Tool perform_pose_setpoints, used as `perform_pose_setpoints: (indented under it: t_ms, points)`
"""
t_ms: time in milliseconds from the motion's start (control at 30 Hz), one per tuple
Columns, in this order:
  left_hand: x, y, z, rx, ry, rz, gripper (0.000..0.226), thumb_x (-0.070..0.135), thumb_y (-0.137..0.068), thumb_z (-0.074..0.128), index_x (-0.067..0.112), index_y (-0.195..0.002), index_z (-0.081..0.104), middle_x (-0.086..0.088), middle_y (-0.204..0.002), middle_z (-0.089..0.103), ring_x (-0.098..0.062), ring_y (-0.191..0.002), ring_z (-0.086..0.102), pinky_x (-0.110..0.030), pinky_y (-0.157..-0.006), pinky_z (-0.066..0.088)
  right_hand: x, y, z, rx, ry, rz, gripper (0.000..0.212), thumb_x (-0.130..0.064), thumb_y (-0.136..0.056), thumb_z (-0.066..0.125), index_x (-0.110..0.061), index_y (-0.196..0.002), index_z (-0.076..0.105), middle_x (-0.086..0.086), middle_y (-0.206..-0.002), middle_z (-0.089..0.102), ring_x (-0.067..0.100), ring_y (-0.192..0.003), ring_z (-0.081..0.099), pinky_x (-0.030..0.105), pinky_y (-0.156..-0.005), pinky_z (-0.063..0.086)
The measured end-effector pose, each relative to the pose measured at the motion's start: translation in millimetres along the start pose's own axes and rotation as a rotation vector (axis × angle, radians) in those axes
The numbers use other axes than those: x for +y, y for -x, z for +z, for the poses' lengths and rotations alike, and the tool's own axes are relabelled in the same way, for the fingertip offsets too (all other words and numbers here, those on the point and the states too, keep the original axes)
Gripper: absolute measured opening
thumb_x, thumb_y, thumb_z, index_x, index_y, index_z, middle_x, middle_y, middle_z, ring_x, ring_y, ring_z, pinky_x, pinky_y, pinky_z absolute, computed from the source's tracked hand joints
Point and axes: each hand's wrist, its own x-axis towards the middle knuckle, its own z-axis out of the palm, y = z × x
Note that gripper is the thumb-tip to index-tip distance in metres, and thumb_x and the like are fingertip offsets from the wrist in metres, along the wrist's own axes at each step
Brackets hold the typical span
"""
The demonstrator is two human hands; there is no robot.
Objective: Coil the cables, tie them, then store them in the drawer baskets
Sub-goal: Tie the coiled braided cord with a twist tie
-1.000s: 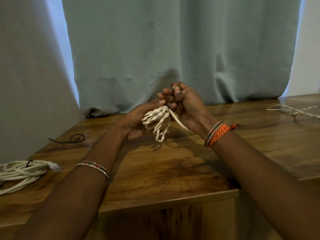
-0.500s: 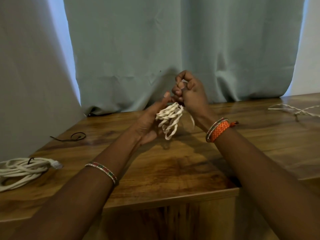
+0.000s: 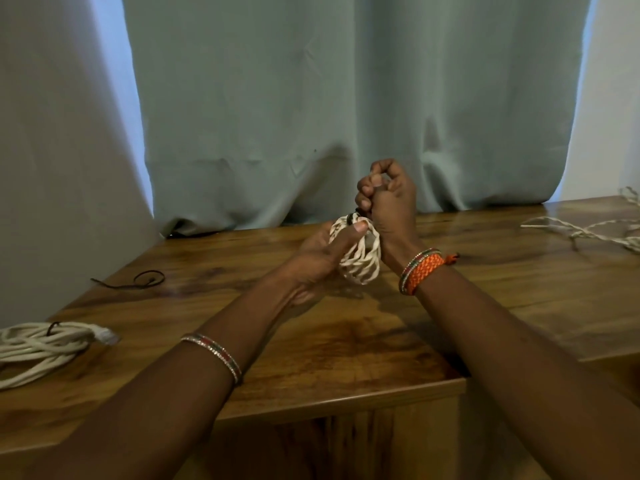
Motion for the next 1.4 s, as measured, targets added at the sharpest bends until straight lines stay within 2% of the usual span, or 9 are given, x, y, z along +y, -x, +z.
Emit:
perform_pose_setpoints:
  t_ms: [200, 300, 467, 567, 667, 800, 1000, 1200, 1400]
  points:
    - [-1.2, -3.3, -5.3, 0.164, -0.014, 0.056, 0.037, 0.039, -0.062, 0.071, 0.011, -0.087, 0.065, -0.002, -0.076, 0.070, -0.011, -0.068, 0.066, -0.023, -0.065, 0.053, 1.3, 1.6, -8.4, 0.004, 0.259, -0.173, 0.039, 0.022, -0.078, 0.026, -0.015, -0.075, 0.041, -0.002, -0.064, 0.033, 0.003, -0.053, 0.039, 0.020, -0.048, 0.038]
    - [-4.6, -5.9, -6.8, 0.299, 0.028, 0.079, 0.024, 0.032, -0.076, 0.067, 0.011, -0.088, 0.067, -0.002, -0.076, 0.071, -0.013, -0.069, 0.068, -0.029, -0.071, 0.054, 7.1, 7.4, -5.9, 0.032, 0.423, -0.318, 0.033, 0.015, -0.076, 0.029, -0.015, -0.077, 0.041, -0.003, -0.061, 0.036, 0.007, -0.055, 0.041, 0.031, -0.050, 0.040]
    - [3.7, -10.5, -4.7, 0.485, 0.225, -0.111, 0.074, 0.075, -0.076, 0.042, 0.010, -0.105, 0.063, -0.011, -0.097, 0.068, -0.026, -0.085, 0.066, -0.036, -0.076, 0.054, 9.0, 14.6, 0.5, 0.035, 0.518, -0.506, 0.025, 0.008, -0.075, 0.027, -0.012, -0.081, 0.041, 0.006, -0.062, 0.041, 0.017, -0.054, 0.041, 0.041, -0.046, 0.044]
    - [5.1, -8.2, -11.1, 0.581, 0.148, -0.144, 0.062, 0.066, -0.083, 0.049, 0.008, -0.104, 0.059, -0.006, -0.085, 0.062, -0.021, -0.072, 0.061, -0.034, -0.069, 0.053, 10.9, 21.8, 12.9, -0.003, 0.509, -0.520, 0.027, 0.009, -0.077, 0.029, -0.015, -0.079, 0.041, -0.004, -0.062, 0.040, 0.020, -0.056, 0.043, 0.036, -0.048, 0.042]
    - [18.8, -8.8, -10.8, 0.718, -0.068, 0.002, 0.048, 0.049, -0.086, 0.058, 0.006, -0.064, 0.057, -0.002, -0.047, 0.054, -0.013, -0.043, 0.053, -0.028, -0.056, 0.043, 6.2, 18.2, 19.1, 0.037, 0.453, -0.446, 0.034, 0.010, -0.075, 0.030, -0.023, -0.073, 0.039, -0.009, -0.063, 0.038, 0.014, -0.059, 0.042, 0.031, -0.051, 0.037]
    - [30.0, -5.5, -22.1, 0.807, -0.383, 0.111, 0.052, 0.043, -0.086, 0.061, 0.000, -0.058, 0.057, -0.001, -0.047, 0.046, -0.018, -0.057, 0.056, -0.026, -0.060, 0.037, 3.8, 20.2, 9.1, -0.062, 0.528, -0.411, 0.024, 0.009, -0.078, 0.035, -0.013, -0.079, 0.043, -0.008, -0.063, 0.038, 0.016, -0.061, 0.042, 0.032, -0.053, 0.037]
    - [32.6, 10.4, -30.3, 0.608, -0.220, 0.067, 0.044, 0.035, -0.091, 0.057, 0.016, -0.052, 0.048, 0.006, -0.032, 0.041, -0.004, -0.028, 0.035, -0.020, -0.043, 0.031, 0.7, 20.7, 8.8, -0.223, 0.315, -0.085, 0.028, 0.008, -0.093, 0.032, -0.013, -0.077, 0.041, 0.002, -0.063, 0.040, 0.010, -0.052, 0.041, 0.020, -0.048, 0.038]
    - [34.1, 21.1, -26.5, 0.052, 0.006, -0.044, 0.025, 0.031, -0.083, 0.062, 0.017, -0.103, 0.068, -0.001, -0.074, 0.055, -0.008, -0.058, 0.045, -0.019, -0.051, 0.037, -7.9, 17.7, 7.6, -0.255, 0.237, -0.063, 0.033, 0.016, -0.088, 0.028, -0.012, -0.075, 0.040, 0.002, -0.062, 0.033, 0.005, -0.048, 0.034, 0.015, -0.045, 0.032]
    - [43.8, 32.4, -18.3, -0.026, 0.318, -0.167, 0.020, 0.015, -0.051, 0.079, 0.007, -0.069, 0.073, -0.008, -0.059, 0.067, -0.014, -0.048, 0.065, -0.021, -0.044, 0.051, -16.9, 16.7, 4.6, -0.229, 0.236, -0.087, 0.033, 0.018, -0.085, 0.029, -0.012, -0.076, 0.040, 0.004, -0.065, 0.033, 0.005, -0.051, 0.035, 0.014, -0.045, 0.031]
